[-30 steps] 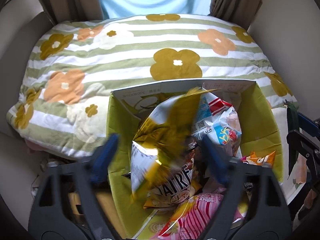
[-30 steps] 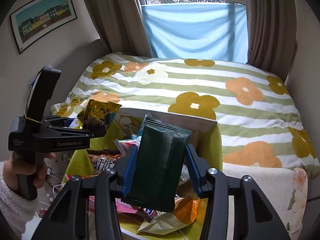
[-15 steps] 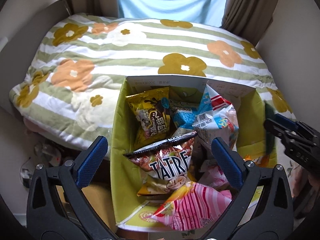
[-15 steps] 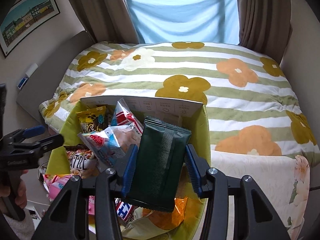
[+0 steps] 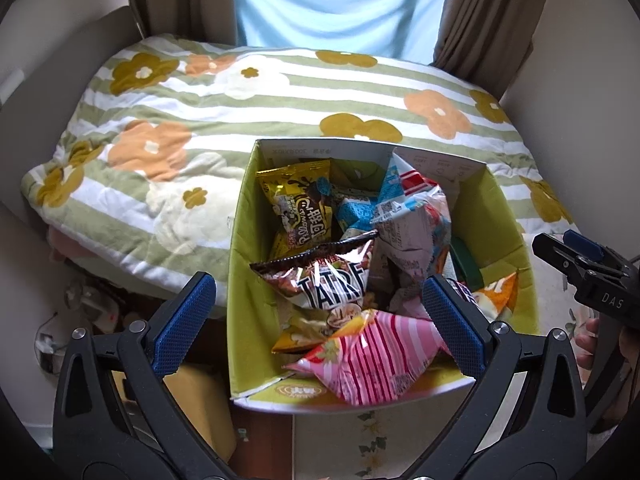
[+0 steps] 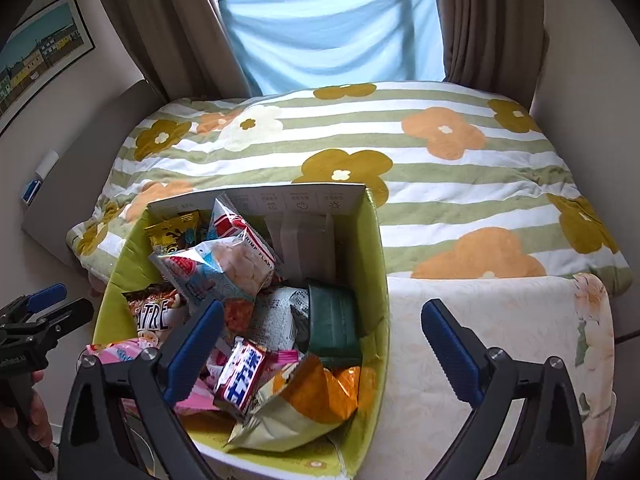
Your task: Organize snacks
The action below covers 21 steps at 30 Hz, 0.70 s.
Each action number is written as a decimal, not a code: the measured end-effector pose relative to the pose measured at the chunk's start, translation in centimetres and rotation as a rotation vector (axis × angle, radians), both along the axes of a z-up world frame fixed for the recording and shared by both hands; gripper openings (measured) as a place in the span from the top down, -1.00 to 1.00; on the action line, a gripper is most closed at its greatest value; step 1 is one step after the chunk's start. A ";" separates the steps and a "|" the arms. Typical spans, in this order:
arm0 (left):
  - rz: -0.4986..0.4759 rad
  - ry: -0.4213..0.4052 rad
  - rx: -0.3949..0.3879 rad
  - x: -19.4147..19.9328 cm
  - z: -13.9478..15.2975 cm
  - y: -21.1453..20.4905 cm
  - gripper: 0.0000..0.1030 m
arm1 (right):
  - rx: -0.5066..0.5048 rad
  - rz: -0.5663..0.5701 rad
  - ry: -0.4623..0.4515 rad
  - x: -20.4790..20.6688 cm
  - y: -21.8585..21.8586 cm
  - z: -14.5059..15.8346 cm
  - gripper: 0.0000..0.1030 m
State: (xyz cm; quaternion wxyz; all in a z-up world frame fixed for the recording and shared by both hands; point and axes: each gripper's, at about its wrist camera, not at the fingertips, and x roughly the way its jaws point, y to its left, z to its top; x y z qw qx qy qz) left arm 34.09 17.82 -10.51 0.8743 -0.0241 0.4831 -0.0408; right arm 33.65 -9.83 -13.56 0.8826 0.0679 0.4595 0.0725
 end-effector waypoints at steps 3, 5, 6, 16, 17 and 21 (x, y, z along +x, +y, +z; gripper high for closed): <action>-0.015 -0.039 -0.002 -1.3 1.5 -0.9 -0.99 | -0.004 -0.002 -0.035 -1.5 -0.2 1.5 -0.91; -0.021 -0.074 0.006 -2.3 2.9 -1.7 -0.99 | -0.005 -0.003 -0.069 -2.7 -0.5 3.0 -0.91; -0.025 -0.101 0.006 -3.0 3.8 -2.1 -0.99 | -0.005 -0.003 -0.084 -3.2 -0.7 3.7 -0.91; -0.028 -0.372 0.002 -12.6 11.7 -7.3 -0.99 | -0.050 -0.060 -0.326 -12.4 -4.9 12.9 -0.91; -0.029 -0.391 0.000 -13.5 12.1 -7.8 -0.99 | -0.058 -0.063 -0.346 -13.6 -5.4 13.5 -0.91; -0.019 -0.467 -0.020 -18.4 13.3 -10.2 -0.99 | -0.072 -0.070 -0.378 -18.0 -7.7 14.6 -0.91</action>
